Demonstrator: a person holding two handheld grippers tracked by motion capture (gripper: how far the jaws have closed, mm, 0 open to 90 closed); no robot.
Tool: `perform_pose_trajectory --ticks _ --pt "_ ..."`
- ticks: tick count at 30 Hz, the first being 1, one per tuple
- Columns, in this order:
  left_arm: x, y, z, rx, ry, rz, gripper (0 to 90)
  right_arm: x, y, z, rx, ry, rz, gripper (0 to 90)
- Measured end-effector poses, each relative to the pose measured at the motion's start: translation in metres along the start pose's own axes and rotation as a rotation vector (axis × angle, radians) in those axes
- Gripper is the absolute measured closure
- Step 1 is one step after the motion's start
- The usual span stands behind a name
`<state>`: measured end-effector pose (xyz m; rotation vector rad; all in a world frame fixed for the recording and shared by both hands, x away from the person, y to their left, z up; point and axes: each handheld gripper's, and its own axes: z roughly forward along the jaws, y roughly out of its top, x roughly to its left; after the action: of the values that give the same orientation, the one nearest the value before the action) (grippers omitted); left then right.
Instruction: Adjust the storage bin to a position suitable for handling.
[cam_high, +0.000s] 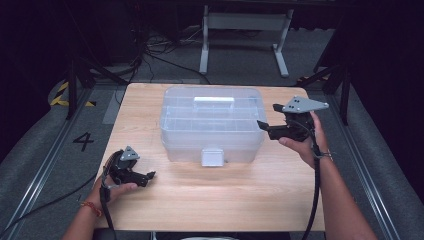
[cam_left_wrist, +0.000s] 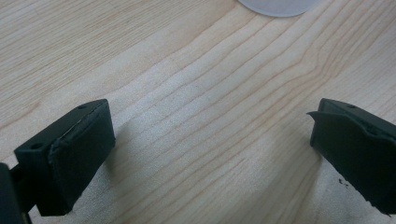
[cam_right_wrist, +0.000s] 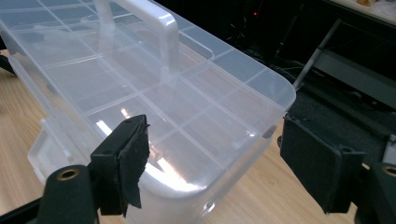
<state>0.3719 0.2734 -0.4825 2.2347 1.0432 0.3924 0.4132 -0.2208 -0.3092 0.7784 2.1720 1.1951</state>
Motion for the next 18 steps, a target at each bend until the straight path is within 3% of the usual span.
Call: perform_pose_trajectory --ticks 10,18 --pt "0.0 0.0 0.0 0.0 0.0 0.0 0.4 0.003 0.017 0.016 0.004 0.02 -0.017 25.0" --pt "0.0 0.0 0.0 0.0 0.0 0.0 0.4 0.007 0.028 0.04 0.024 0.033 -0.029 25.4"
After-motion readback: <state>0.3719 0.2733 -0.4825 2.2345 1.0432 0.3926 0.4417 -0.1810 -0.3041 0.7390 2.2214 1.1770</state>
